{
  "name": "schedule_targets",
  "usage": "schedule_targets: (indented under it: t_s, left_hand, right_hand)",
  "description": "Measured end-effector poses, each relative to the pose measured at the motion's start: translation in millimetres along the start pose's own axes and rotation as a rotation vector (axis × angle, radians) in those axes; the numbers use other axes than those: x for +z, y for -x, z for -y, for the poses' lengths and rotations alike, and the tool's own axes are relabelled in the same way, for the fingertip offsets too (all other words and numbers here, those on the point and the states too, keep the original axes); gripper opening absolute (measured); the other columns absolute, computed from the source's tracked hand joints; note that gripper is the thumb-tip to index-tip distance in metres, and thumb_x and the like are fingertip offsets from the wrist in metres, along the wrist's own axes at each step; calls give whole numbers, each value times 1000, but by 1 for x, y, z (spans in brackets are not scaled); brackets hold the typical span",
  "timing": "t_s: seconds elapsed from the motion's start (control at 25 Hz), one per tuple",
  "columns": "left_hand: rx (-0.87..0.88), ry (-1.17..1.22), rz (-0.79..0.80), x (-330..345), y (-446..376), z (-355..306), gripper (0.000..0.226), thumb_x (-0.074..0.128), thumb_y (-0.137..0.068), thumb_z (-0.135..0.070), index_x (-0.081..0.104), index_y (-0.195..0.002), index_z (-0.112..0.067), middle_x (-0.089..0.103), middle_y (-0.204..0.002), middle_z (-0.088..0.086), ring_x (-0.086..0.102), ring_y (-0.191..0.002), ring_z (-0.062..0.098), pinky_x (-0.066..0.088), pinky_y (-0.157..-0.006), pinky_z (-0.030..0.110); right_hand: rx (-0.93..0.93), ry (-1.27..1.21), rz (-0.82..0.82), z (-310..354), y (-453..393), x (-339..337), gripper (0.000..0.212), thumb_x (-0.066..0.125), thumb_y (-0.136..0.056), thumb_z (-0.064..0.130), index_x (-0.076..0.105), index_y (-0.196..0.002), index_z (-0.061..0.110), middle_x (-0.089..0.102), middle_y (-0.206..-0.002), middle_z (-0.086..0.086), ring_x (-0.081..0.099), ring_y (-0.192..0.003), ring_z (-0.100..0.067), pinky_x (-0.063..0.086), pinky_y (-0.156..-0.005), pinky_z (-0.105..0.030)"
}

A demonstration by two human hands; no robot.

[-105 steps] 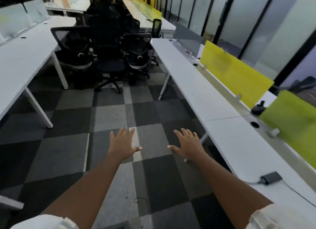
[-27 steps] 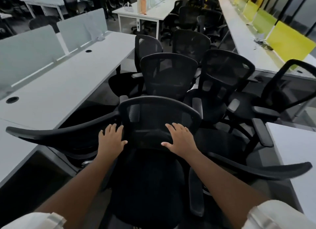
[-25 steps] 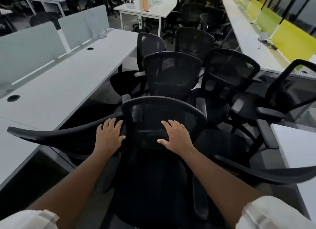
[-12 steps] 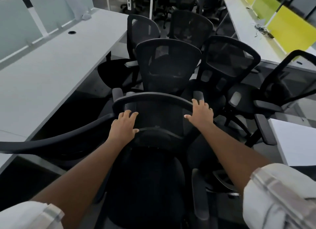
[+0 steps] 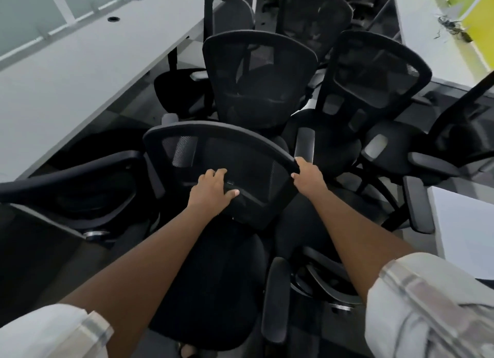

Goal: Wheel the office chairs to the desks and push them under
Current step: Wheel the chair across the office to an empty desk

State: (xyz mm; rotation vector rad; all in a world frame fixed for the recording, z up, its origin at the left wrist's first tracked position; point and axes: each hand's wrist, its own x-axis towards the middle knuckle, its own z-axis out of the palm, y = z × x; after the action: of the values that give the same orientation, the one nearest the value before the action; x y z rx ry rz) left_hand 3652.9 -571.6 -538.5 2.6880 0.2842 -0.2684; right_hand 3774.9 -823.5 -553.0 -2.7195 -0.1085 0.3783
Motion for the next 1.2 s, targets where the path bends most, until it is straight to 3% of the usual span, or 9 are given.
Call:
schedule_targets:
  t_s: [0.36, 0.56, 0.68, 0.76, 0.84, 0.92, 1.04, 1.12, 1.2]
  left_hand:
    - [-365, 677, -33, 64, 25, -109, 106, 55, -88, -74, 15, -161, -7, 29, -160, 17, 34, -146, 33, 32, -118, 45]
    - [-451, 800, 26, 71, 35, -162, 123, 59, -80, -80, -1, -162, -11, 22, -165, 16, 29, -149, 35, 30, -117, 46]
    - [-418, 891, 85, 92, 38, -207, 128, 66, -79, -75, -7, -161, -9, 21, -165, 17, 29, -149, 36, 30, -120, 47]
    - [-434, 849, 84, 109, 38, -223, 121, 70, -85, -62, -7, -161, -8, 25, -163, 20, 33, -146, 38, 33, -118, 50]
    - [-497, 740, 63, 120, 47, -224, 109, 72, -88, -46, 0, -161, -8, 39, -155, 20, 44, -139, 38, 40, -113, 49]
    - [-538, 651, 62, 128, 62, -224, 97, 67, -89, -34, 7, -161, -9, 48, -147, 19, 50, -131, 37, 45, -108, 47]
    - [-533, 582, 15, 140, 85, -227, 85, 58, -94, -31, 9, -162, -15, 51, -145, 17, 51, -131, 38, 45, -107, 43]
    - [-516, 527, 12, 146, 97, -227, 84, 57, -95, -32, 9, -163, -19, 54, -143, 15, 52, -129, 37, 46, -104, 41]
    - [-500, 509, 20, 149, 110, -221, 84, 57, -95, -33, 9, -163, -21, 57, -140, 15, 55, -125, 36, 47, -103, 41]
  right_hand:
    - [-176, 128, 94, -41, 56, -16, 42, 66, -94, 19, 47, -131, 10, 62, -119, -16, 61, -109, -36, 51, -83, -41]
    - [-204, 126, 162, -60, 100, -30, 23, 62, -98, 27, 57, -101, 5, 64, -102, -14, 64, -95, -31, 52, -76, -38]
    - [-256, 81, 191, -73, 129, -32, 19, 56, -100, 19, 61, -102, 1, 66, -100, -15, 62, -88, -30, 46, -70, -36]
    - [-287, 18, 213, -82, 146, -33, 9, 55, -96, 8, 60, -90, 5, 65, -93, -12, 61, -83, -29, 43, -67, -36]
    - [-282, -52, 266, -91, 162, -30, 16, 53, -92, 2, 56, -78, 10, 62, -84, -9, 60, -77, -27, 45, -64, -35]
    - [-295, -94, 326, -106, 174, -26, 14, 52, -89, -1, 59, -78, 2, 62, -81, -11, 60, -75, -27, 50, -67, -38]
    - [-395, -84, 454, -126, 170, -30, 12, 58, -88, 0, 69, -83, -5, 70, -85, -17, 64, -82, -28, 54, -79, -46]
    - [-457, 32, 596, -134, 151, -46, 13, 67, -90, 11, 77, -96, 7, 74, -91, -10, 68, -90, -24, 56, -86, -42]
    - [-512, 317, 546, -129, 121, -63, 25, 71, -90, 24, 76, -115, 25, 74, -104, 0, 67, -106, -23, 55, -91, -38]
